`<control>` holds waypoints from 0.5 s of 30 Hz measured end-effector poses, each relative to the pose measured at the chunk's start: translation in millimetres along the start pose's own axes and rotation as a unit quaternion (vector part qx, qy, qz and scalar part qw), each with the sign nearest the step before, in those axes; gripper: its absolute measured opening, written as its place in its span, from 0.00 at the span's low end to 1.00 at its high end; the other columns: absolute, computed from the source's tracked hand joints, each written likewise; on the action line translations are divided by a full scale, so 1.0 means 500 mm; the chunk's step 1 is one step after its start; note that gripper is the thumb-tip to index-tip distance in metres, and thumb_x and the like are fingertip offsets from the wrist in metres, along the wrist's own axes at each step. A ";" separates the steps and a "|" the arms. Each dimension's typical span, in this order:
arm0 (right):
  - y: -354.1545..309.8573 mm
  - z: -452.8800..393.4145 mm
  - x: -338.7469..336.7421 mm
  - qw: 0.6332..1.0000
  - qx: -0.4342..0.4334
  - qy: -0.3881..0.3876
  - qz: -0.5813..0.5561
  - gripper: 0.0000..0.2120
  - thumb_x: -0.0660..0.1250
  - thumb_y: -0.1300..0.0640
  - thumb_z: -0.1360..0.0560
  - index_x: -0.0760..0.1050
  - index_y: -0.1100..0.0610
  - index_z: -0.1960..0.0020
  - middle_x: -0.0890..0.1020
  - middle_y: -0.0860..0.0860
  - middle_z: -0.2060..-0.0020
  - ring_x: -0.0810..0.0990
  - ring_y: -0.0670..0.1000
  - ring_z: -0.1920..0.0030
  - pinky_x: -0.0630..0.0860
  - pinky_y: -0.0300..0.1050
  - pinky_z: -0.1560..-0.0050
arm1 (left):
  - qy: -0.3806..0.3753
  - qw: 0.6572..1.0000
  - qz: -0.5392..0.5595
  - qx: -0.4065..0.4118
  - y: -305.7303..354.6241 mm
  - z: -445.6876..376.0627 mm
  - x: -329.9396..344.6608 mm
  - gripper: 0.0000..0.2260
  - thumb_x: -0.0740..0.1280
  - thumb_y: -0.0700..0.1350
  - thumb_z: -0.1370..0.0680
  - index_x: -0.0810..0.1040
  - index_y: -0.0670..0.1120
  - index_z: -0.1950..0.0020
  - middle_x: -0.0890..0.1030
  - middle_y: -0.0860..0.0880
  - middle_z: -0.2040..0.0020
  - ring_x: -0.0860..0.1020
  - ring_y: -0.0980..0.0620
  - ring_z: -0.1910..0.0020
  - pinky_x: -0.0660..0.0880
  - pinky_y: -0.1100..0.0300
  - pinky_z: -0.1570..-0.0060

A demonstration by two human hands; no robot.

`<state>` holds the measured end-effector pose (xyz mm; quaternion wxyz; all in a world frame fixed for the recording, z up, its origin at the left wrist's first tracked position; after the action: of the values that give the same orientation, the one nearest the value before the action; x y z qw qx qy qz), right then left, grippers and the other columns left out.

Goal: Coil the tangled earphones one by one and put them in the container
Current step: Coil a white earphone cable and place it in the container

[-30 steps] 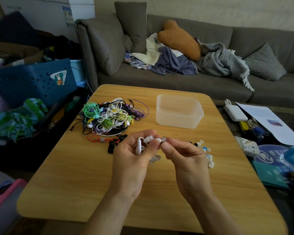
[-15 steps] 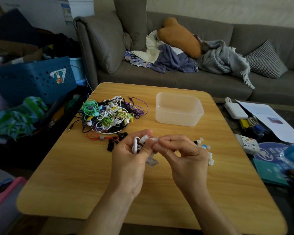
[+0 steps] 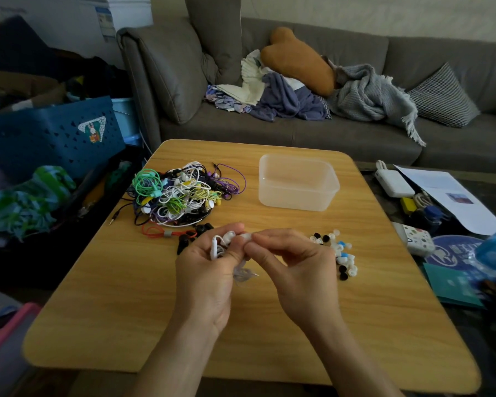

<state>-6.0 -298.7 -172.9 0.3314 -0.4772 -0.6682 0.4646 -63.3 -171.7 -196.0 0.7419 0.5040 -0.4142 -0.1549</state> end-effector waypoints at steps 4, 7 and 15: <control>0.037 0.006 -0.004 0.984 0.144 -0.005 -0.105 0.13 0.78 0.60 0.36 0.85 0.63 0.54 0.87 0.55 0.58 0.86 0.50 0.54 0.79 0.39 0.52 | 0.016 0.969 -0.204 0.140 0.039 0.013 0.007 0.09 0.73 0.36 0.27 0.84 0.51 0.57 0.85 0.56 0.60 0.83 0.59 0.60 0.79 0.65 0.62; 0.073 0.015 0.013 0.939 0.252 -0.025 -0.231 0.18 0.77 0.58 0.39 0.83 0.67 0.53 0.85 0.56 0.59 0.81 0.50 0.58 0.78 0.41 0.51 | 0.012 0.937 -0.275 0.214 0.060 0.021 0.021 0.12 0.74 0.34 0.29 0.84 0.52 0.58 0.85 0.59 0.61 0.82 0.62 0.60 0.75 0.71 0.60; 0.058 0.008 0.013 0.937 0.217 -0.034 -0.270 0.07 0.74 0.63 0.35 0.84 0.62 0.57 0.83 0.58 0.63 0.80 0.51 0.63 0.79 0.41 0.53 | 0.023 0.927 -0.280 0.248 0.063 0.023 0.029 0.11 0.74 0.33 0.29 0.83 0.50 0.58 0.84 0.61 0.60 0.81 0.62 0.59 0.73 0.73 0.61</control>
<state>-2.0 -290.2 -201.2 0.5168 -0.1787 -0.6662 0.5072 -69.4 -174.0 -160.0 0.5290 0.7706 -0.2645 -0.2373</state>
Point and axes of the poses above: each hand's wrist, its own z-axis away from the middle knuckle, its own x-axis out of the palm, y = z × x, the point moved 7 cm from there along -z, towards the middle knuckle
